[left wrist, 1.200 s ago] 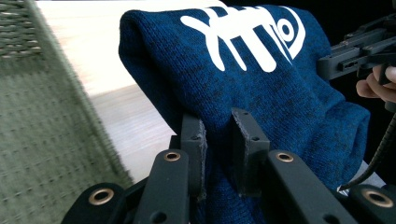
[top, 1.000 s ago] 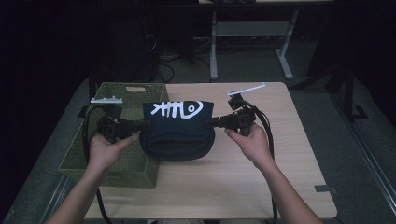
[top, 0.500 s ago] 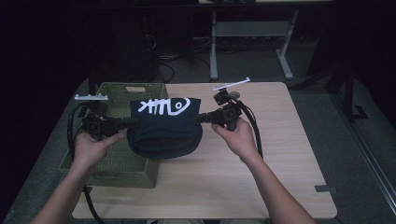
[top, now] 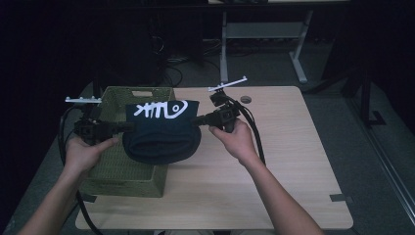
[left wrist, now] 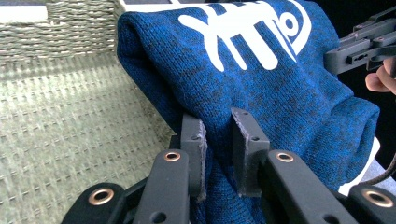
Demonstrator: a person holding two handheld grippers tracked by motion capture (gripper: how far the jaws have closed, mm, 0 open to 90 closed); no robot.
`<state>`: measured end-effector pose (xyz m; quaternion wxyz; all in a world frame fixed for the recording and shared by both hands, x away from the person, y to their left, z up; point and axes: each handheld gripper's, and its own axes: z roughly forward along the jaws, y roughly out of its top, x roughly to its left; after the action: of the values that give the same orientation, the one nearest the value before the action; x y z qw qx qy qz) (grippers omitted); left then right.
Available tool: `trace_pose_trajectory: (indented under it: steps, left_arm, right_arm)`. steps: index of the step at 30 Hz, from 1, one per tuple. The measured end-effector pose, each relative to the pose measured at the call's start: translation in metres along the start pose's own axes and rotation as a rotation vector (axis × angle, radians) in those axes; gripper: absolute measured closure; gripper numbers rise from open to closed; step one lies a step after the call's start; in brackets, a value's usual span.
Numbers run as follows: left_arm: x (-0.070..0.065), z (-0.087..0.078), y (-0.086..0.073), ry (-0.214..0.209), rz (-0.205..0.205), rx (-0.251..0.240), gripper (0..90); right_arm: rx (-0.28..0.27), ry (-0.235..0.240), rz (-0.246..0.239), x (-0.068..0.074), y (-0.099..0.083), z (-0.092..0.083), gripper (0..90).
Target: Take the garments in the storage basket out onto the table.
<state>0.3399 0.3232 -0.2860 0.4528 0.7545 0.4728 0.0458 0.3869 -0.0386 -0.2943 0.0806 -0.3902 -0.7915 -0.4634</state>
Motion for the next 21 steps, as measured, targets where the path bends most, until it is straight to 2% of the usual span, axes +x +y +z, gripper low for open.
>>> trace_pose_trajectory:
  steps: [12, 21]
  left_arm:
    - [0.016, -0.014, -0.004, 0.017, -0.015, -0.018, 76.6]
    - [0.036, -0.026, -0.009, 0.034, -0.034, -0.023, 76.6]
  right_arm:
    - [0.003, 0.027, -0.004, 0.008, 0.012, 0.02, 81.5]
    - [0.0, 0.056, 0.0, 0.013, 0.019, 0.04, 81.6]
